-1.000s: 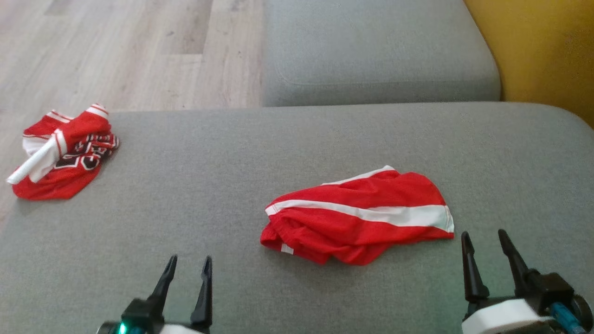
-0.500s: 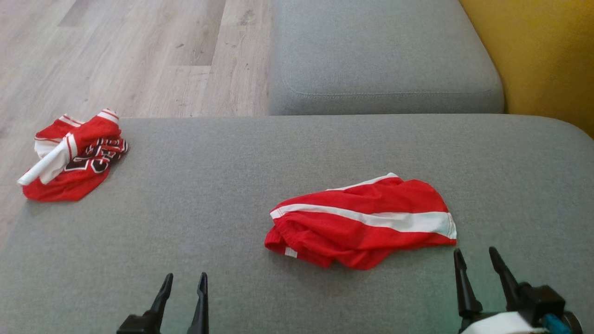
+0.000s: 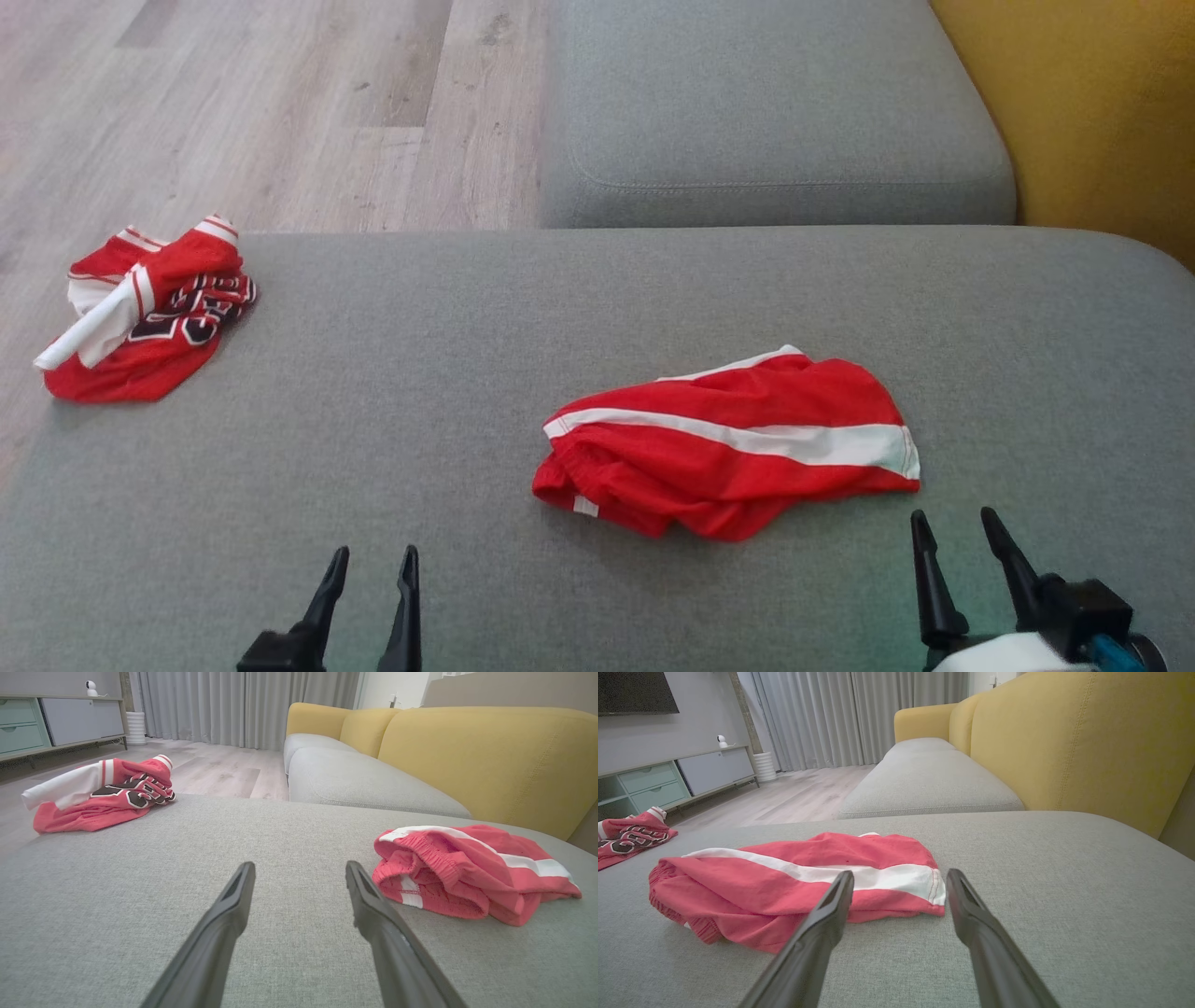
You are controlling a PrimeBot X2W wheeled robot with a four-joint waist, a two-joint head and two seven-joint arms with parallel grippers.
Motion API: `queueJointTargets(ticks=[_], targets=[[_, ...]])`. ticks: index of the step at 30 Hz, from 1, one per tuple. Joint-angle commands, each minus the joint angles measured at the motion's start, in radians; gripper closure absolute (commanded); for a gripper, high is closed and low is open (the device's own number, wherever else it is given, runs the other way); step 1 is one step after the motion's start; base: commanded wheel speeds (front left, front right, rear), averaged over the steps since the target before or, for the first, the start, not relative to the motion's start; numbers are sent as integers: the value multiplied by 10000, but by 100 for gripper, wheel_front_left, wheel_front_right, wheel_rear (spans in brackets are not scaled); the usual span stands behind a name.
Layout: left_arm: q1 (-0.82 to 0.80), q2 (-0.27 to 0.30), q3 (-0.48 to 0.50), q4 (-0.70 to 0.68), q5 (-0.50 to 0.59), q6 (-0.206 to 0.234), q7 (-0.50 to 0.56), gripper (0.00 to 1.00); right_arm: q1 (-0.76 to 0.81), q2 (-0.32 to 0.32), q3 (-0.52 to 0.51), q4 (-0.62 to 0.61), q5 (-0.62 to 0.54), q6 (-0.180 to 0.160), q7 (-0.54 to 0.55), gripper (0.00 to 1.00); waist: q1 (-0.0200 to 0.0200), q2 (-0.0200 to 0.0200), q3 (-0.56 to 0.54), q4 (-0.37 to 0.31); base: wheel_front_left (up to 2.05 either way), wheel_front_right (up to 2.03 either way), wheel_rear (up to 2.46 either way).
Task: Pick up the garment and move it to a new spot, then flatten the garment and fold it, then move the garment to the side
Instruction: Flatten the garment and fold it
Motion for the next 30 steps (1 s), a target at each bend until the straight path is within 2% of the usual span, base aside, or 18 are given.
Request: queueJointTargets(ticks=[1,8,14,18,22,26,30], targets=[[-424,-25,439,-271,91,-65,-97,0,-447,-74,237,-263,-1,65,-111,0,-1,0,13,3,0,0,0],[-582,-114,371,-242,199,-246,-97,0,-493,-74,217,-256,-45,65,-111,0,-1,0,142,-11,0,0,0],[-1491,-298,-7,-158,250,-532,329,0,-573,-74,168,-282,-145,65,-111,0,-1,0,363,7,0,0,0],[-2679,-733,-265,97,-100,-664,1585,0,-643,-74,120,-300,-262,65,-111,0,-1,0,632,54,0,0,0],[-3554,-1127,-404,432,-1015,-673,2935,0,-733,-74,145,-286,-361,65,-111,0,-1,0,904,31,0,0,0],[-4254,-1259,-649,825,-1965,-484,4032,0,-881,-74,258,-277,-447,65,-111,0,-1,0,1190,-102,0,0,0],[-4773,-1280,-1005,1105,-2896,-126,4606,0,-1044,-74,288,-272,-538,65,-111,0,-1,0,1471,-266,0,0,0]])
